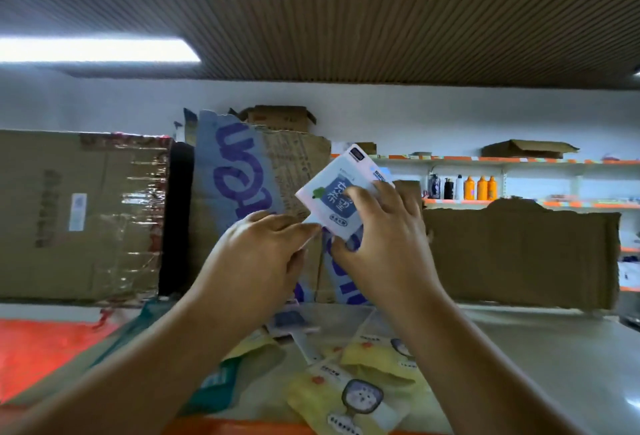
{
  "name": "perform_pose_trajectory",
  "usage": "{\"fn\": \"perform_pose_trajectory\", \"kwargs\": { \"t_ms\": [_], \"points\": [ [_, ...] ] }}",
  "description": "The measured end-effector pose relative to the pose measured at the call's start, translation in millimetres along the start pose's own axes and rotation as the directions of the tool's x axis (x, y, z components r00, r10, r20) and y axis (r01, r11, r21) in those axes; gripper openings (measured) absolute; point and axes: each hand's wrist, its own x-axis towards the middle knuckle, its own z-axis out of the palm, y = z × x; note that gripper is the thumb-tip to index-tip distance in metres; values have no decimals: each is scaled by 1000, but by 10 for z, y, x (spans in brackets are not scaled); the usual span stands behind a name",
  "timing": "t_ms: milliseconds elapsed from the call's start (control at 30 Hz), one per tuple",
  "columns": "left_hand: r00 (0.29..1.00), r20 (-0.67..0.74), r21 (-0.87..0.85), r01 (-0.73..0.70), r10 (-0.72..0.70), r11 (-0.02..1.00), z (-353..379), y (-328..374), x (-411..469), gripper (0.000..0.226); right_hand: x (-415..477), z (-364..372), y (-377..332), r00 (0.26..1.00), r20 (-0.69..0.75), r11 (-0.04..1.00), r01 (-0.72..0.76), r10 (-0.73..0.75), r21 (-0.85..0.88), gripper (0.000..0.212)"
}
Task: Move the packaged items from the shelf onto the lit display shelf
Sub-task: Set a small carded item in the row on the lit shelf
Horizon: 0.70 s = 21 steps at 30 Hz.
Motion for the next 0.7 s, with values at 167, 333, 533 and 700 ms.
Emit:
{"fn": "perform_pose_trajectory", "kwargs": {
  "t_ms": [167,333,533,700],
  "points": [
    [992,-21,7,123,-123,992,-580,-545,-470,34,15,127,-912,999,36,997,37,-39,62,70],
    [979,-12,106,202,-202,974,-1242,-1137,-1006,39,38,283,-1959,991,61,988,112,-119,109,74],
    [960,-2,291,268,-280,918,-2096,-1845,-1682,37,-22,467,-3228,976,70,954,183,-205,236,75],
    [951,38,342,276,-307,898,-2714,-2277,-2189,40,-162,617,-4097,963,91,920,210,-253,330,69]
  ]
}}
